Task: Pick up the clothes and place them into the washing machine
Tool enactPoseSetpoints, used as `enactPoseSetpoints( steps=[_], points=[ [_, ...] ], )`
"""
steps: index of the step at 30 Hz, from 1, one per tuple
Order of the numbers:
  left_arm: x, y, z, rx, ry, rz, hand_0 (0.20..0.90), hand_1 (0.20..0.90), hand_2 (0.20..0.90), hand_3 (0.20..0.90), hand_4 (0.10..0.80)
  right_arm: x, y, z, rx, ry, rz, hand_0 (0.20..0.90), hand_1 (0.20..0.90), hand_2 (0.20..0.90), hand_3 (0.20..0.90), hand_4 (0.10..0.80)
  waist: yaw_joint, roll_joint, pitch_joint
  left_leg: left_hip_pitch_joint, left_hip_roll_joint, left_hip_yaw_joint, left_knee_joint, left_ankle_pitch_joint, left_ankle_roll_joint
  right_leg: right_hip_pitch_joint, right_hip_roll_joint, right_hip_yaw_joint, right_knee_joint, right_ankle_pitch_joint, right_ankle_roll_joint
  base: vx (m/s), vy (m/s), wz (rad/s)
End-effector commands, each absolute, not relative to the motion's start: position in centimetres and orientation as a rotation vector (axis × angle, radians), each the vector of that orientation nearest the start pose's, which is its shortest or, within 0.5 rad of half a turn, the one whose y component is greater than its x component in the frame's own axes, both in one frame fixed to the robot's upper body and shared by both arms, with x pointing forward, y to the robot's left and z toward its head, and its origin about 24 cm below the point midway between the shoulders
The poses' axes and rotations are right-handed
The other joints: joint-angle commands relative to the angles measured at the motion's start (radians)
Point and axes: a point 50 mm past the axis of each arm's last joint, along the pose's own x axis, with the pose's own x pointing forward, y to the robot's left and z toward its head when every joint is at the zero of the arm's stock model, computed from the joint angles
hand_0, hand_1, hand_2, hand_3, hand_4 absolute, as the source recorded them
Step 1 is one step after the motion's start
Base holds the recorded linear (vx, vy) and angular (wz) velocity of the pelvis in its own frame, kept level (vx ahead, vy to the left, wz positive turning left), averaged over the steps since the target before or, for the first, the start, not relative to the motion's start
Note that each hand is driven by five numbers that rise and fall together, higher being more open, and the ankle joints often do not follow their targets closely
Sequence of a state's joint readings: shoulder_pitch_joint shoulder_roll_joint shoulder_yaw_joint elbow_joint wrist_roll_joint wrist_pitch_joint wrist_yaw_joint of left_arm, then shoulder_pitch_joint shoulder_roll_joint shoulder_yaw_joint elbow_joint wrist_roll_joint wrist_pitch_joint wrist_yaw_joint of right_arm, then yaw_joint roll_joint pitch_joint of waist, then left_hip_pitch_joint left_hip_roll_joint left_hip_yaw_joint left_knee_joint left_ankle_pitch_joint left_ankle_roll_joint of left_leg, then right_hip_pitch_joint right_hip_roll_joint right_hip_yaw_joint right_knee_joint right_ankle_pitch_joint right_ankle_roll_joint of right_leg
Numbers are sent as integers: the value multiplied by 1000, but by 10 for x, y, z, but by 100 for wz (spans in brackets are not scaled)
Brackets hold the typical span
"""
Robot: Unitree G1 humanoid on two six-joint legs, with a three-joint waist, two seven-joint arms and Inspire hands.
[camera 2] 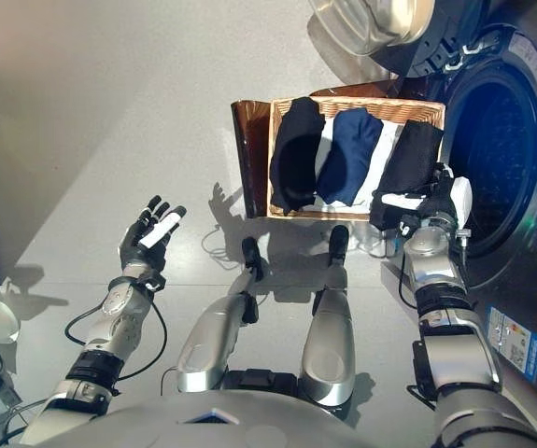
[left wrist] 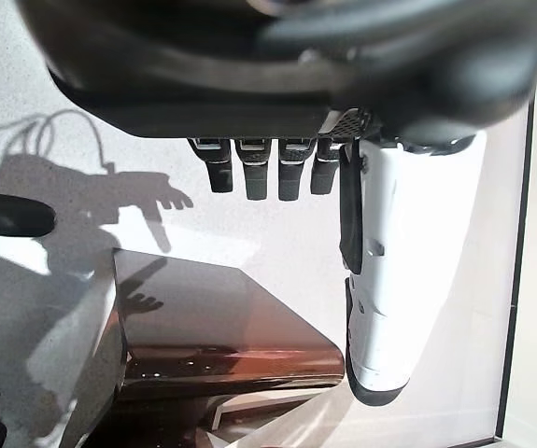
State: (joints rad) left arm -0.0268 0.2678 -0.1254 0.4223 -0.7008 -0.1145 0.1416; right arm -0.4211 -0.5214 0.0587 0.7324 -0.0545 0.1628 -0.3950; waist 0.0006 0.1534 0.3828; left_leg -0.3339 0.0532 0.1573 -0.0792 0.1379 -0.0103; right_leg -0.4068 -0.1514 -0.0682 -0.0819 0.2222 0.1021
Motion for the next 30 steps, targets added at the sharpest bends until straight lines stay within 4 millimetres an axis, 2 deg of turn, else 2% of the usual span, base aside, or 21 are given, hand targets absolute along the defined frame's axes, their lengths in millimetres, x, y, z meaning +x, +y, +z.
enactPoseSetpoints(
  steps=[1,4,7,8,9,15,18,26,30],
  points=[
    [237,222,-22,-332,231,288,900,900,900,900,800,314,-307,70,-686,178,-643,900,900,900,900,800,-4,-13,-45,22,12,-35,6,-14,-90,29,-55,5,120,-143,51,0,0,0],
    [237,221,-24,-333,240,294,900,900,900,900,800,311,-304,68,-694,171,-649,900,900,900,900,800,-5,-15,-47,19,13,-34,6,-10,-89,27,-55,7,119,-140,50,0,0,0],
    [237,219,-25,-330,249,296,900,900,900,900,800,303,-297,47,-636,228,-643,900,900,900,900,800,-9,-22,-47,27,17,-37,7,-13,-89,34,-53,6,124,-145,49,0,0,0],
    [237,219,-25,-329,249,296,900,900,900,900,800,303,-297,47,-636,228,-643,900,900,900,900,800,-9,-23,-47,28,17,-37,7,-13,-89,35,-53,6,124,-146,49,0,0,0],
    [236,219,-26,-325,259,296,900,900,900,900,800,298,-293,34,-614,268,-630,900,900,900,900,800,-10,-27,-50,35,20,-36,12,-17,-88,41,-50,5,128,-149,48,0,0,0],
    [233,220,-32,-316,288,307,900,900,900,900,800,290,-273,10,-546,318,-555,900,900,900,900,800,-16,-43,-59,64,28,-34,21,-31,-86,66,-50,9,134,-162,47,0,0,0],
    [235,218,-32,-311,289,307,900,900,900,900,800,290,-265,9,-542,307,-534,900,900,900,900,800,-17,-50,-63,63,29,-32,31,-33,-85,69,-50,10,130,-158,47,0,0,0],
    [236,217,-29,-309,275,312,900,900,900,900,800,300,-264,21,-574,260,-584,900,900,900,900,800,-11,-40,-64,57,23,-34,34,-33,-84,68,-55,9,126,-156,46,0,0,0],
    [236,220,-25,-301,253,324,900,900,900,900,800,314,-271,41,-603,214,-648,900,900,900,900,800,0,-29,-58,47,16,-36,22,-25,-85,57,-58,7,119,-147,48,0,0,0]
  ],
)
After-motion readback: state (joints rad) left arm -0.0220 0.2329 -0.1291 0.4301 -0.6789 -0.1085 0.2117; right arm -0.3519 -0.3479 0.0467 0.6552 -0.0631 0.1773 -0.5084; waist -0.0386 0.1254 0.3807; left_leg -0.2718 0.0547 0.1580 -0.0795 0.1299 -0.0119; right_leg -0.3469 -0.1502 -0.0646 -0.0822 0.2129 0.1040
